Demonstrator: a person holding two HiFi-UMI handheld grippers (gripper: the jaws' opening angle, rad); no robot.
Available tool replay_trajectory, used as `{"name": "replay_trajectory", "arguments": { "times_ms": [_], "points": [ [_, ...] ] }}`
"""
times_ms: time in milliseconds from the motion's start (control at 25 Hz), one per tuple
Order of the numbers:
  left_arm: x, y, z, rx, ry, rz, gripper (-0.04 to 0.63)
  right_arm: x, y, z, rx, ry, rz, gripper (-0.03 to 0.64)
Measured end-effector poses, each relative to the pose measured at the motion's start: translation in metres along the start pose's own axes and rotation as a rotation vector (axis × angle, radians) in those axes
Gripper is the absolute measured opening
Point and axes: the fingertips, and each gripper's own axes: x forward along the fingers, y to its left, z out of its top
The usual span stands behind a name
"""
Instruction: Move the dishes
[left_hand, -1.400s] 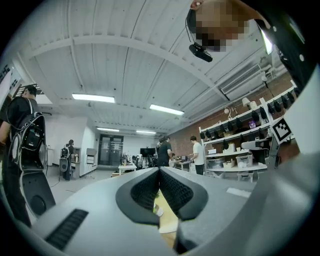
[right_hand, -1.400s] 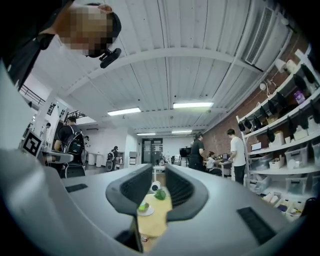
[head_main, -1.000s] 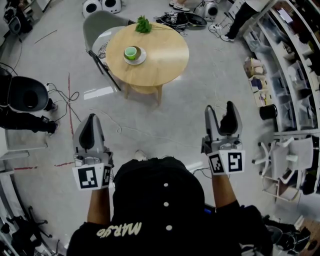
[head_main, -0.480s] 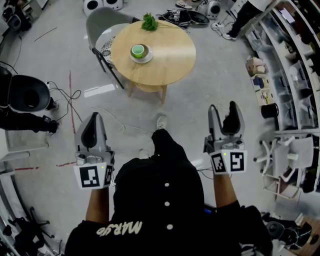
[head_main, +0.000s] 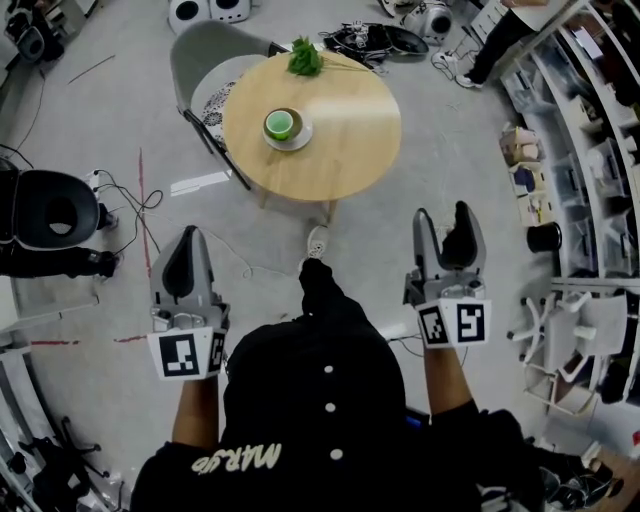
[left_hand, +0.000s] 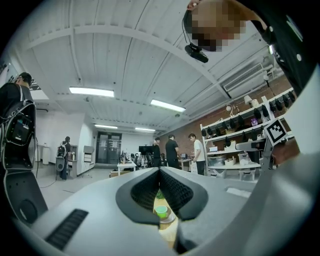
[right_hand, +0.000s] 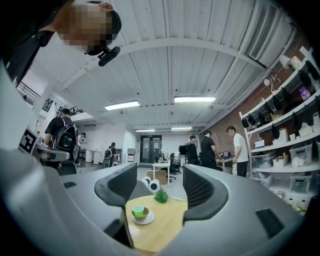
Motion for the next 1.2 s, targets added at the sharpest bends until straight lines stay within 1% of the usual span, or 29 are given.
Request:
{"name": "replay_trajectory", "arguments": {
  "times_ms": [40, 160, 200, 360, 520, 720, 920, 1040, 1200],
  "points": [
    [0.014, 0.002, 0.002, 0.001, -0.002, 0.006, 0.003, 0.014, -0.006, 0.0, 0.0, 0.0, 0.004, 0.268],
    [0.056, 0.008, 0.005, 0.051, -0.024, -0.001, 0.003, 0.058, -0.028, -0.001, 0.005, 0.001, 0.013, 0.267],
    [0.071, 0.01, 0.006, 0.056, -0.026, -0.001, 0.003, 0.072, -0.035, -0.001, 0.008, 0.001, 0.014, 0.267],
    [0.131, 0.018, 0.014, 0.056, -0.024, 0.01, 0.003, 0.132, -0.059, -0.001, 0.015, -0.006, 0.024, 0.265],
    [0.201, 0.025, 0.028, 0.021, -0.054, 0.037, 0.003, 0.193, -0.086, -0.002, 0.01, -0.011, 0.036, 0.262],
    [0.272, 0.03, 0.039, 0.028, -0.086, 0.056, 0.003, 0.255, -0.117, -0.008, 0.011, -0.008, 0.059, 0.258],
    [0.308, 0.041, 0.036, 0.02, -0.08, 0.095, 0.003, 0.302, -0.129, -0.019, 0.011, 0.015, 0.093, 0.258],
    [0.318, 0.056, 0.029, 0.011, -0.059, 0.113, 0.003, 0.325, -0.119, -0.027, 0.01, 0.036, 0.119, 0.258],
    [0.33, 0.078, 0.014, 0.005, -0.036, 0.113, 0.003, 0.351, -0.099, -0.042, 0.006, 0.061, 0.148, 0.259]
  ]
}}
